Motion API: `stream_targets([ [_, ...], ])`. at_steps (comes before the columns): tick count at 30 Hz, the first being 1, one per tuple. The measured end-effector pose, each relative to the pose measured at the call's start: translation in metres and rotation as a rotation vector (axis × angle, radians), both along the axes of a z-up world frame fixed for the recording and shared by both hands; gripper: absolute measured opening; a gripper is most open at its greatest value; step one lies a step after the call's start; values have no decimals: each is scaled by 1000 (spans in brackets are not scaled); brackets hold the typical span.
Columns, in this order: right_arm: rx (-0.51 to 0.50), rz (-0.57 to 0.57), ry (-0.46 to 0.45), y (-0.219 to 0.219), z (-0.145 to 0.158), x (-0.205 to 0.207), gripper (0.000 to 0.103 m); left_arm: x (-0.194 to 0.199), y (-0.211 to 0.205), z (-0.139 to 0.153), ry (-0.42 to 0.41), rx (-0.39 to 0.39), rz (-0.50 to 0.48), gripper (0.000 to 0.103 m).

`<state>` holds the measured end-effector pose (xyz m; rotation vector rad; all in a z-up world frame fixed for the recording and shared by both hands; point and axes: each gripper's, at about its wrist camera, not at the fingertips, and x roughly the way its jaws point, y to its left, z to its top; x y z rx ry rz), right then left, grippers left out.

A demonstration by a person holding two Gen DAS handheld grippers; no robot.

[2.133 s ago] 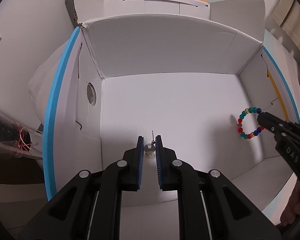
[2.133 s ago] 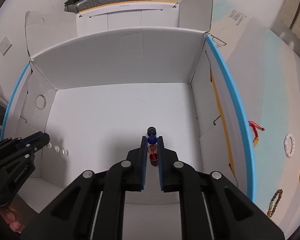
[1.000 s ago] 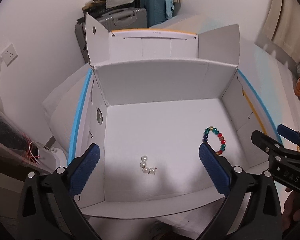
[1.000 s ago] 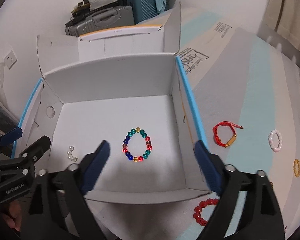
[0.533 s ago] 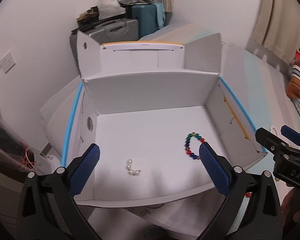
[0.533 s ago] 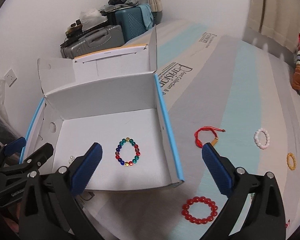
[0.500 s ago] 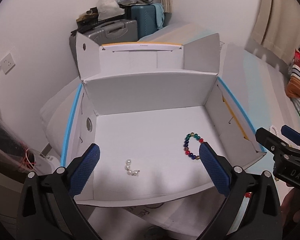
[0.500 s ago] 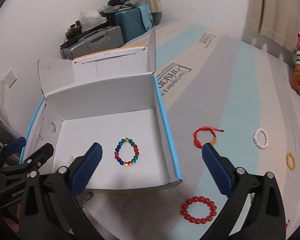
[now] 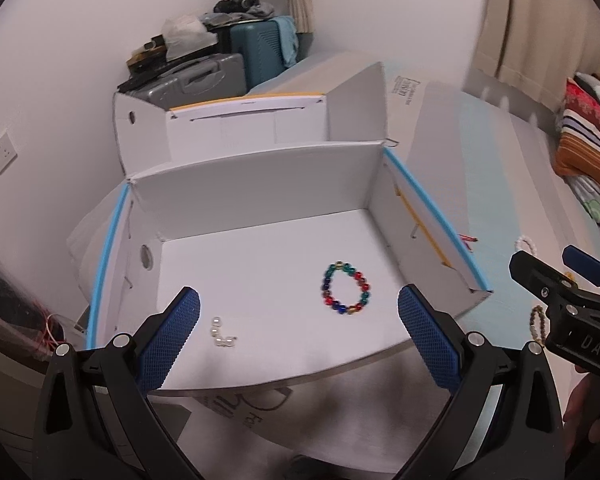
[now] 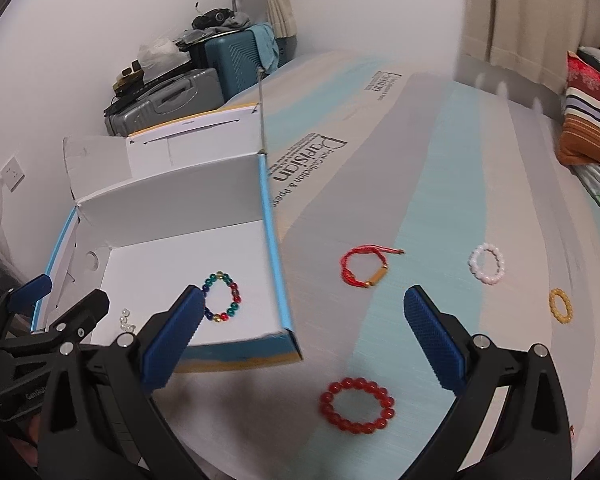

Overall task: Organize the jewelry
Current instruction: 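Withdraw both tools from the box back over the bed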

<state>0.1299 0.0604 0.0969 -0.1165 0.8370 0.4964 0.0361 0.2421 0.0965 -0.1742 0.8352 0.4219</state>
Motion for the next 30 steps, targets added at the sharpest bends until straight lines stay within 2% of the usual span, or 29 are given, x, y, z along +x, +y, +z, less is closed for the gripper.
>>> stream_targets([
  [17,5,-139,-20,-107,11,-11,96,12,-80,10,-42,-20,-145,97],
  [30,8,-246,-11,-184,7,-26,96,17,-132,1,-49,-18,-230,97],
])
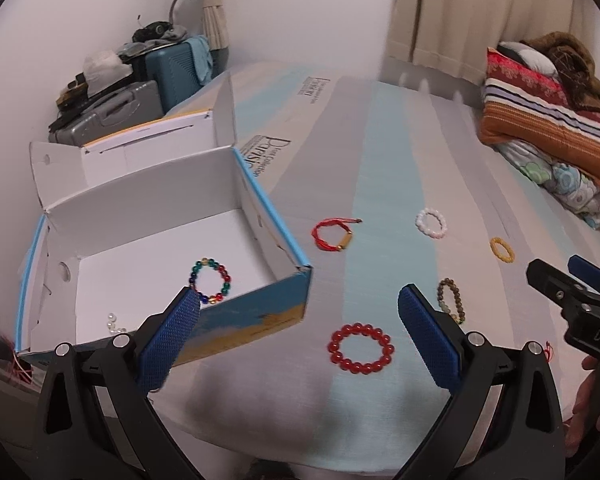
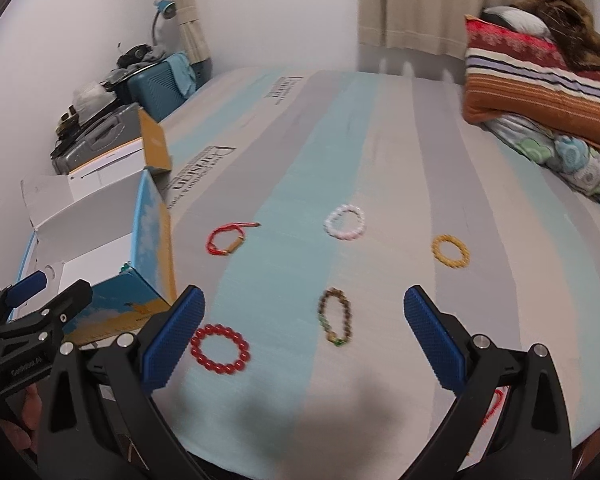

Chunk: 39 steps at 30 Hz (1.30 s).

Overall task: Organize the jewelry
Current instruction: 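Withdraw both tools from the box back over the bed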

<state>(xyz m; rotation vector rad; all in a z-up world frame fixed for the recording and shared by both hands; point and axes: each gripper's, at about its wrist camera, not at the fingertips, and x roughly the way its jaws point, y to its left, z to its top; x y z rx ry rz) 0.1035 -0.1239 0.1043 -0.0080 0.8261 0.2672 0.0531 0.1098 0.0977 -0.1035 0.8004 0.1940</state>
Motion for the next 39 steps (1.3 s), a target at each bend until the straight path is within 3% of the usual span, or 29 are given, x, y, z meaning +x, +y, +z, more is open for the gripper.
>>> stream_targets([
  [5,-13,-50,5,-28,-9,-9,96,5,-19,-14,14,-8,-29,97],
  [19,-19,-238,125,-117,-62,-19,96,22,-59,-66,70,-52,-100,97],
  [39,-3,-344,264,-167,-139,-26,96,38,-68,-141,144,17,-113,97],
])
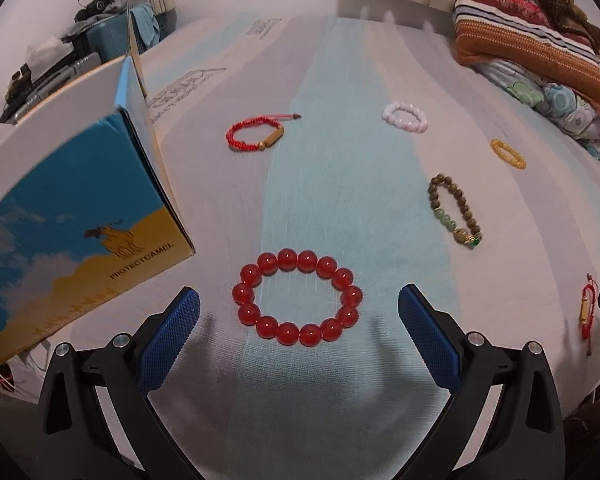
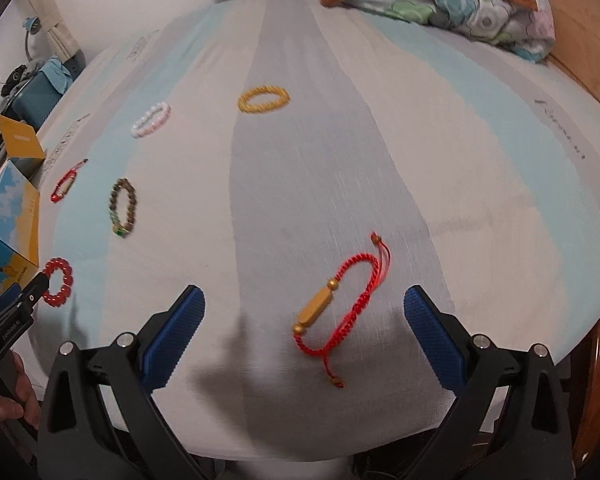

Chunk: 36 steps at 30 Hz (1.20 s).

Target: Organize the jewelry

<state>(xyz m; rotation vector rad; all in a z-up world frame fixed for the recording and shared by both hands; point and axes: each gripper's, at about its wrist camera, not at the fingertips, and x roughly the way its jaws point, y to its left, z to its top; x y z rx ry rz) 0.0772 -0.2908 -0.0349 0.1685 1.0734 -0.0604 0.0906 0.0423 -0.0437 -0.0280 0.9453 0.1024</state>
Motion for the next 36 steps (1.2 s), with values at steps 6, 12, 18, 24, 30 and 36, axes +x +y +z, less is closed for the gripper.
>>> stream_targets([
  [6,13,-6,57,-1,-21,4,96,6,1,-13,21,6,0,97],
  [12,36,-10,117,-2,-37,8,96,11,3,-22,34,-3,8,97],
  [18,27,-11,140,-1,-45,14,96,16,6,-33,66,-7,23,93],
  [24,8,4,156,4,-50,17,95,17,6,-36,71,-3,21,86],
  [30,9,-18,158,-1,-49,17,81,16,2,-37,75,14,-1,73],
  [36,8,-26,144,-8,-45,11,53,16,5,-35,75,3,13,51],
])
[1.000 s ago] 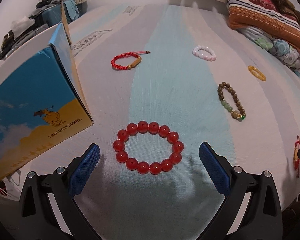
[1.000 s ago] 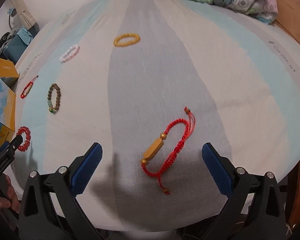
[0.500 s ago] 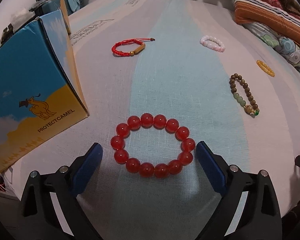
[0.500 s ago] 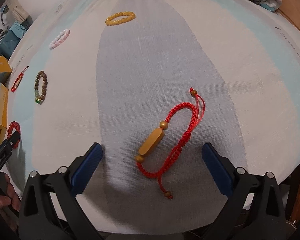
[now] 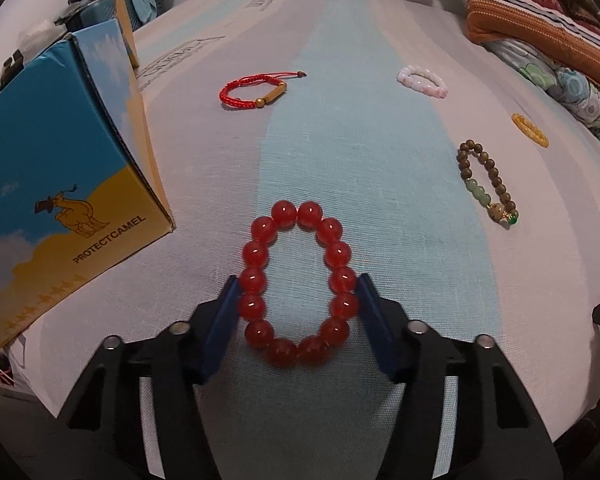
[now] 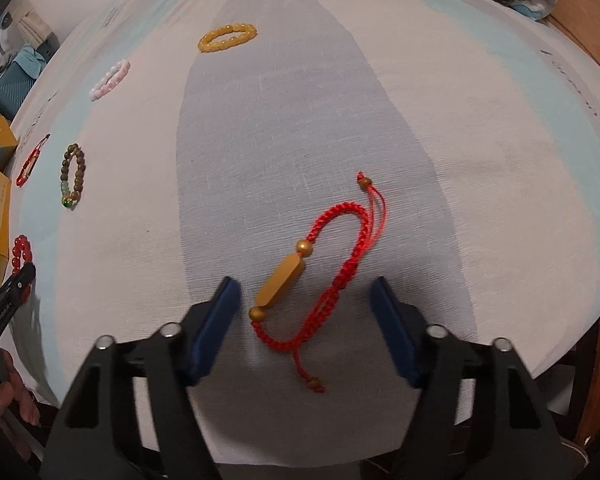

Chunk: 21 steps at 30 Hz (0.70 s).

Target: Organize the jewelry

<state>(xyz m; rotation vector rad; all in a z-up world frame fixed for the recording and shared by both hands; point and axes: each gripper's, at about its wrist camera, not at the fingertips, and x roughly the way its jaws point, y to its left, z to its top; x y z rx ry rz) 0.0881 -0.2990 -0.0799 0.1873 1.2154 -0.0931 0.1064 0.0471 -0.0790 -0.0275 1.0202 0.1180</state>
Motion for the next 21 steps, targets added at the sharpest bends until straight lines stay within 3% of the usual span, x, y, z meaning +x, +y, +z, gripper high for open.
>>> stream_targets([
  [4,-13,3,-10,-1,3,-1,34,-1,5,2,1,-24,10,29],
  [6,-10,5,-18,-1,3,-1,21,-1,8,4,-1,-51,8,27],
  [8,-8,11,-22,-1,4,-1,15,-2,9,4,-3,-59,6,27],
  [11,5,9,-30,-2,4,0,10,-3,10,5,-7,-69,6,26],
  [21,31,16,-85,-2,16,-2,10,-3,11,7,-10,-85,10,26],
])
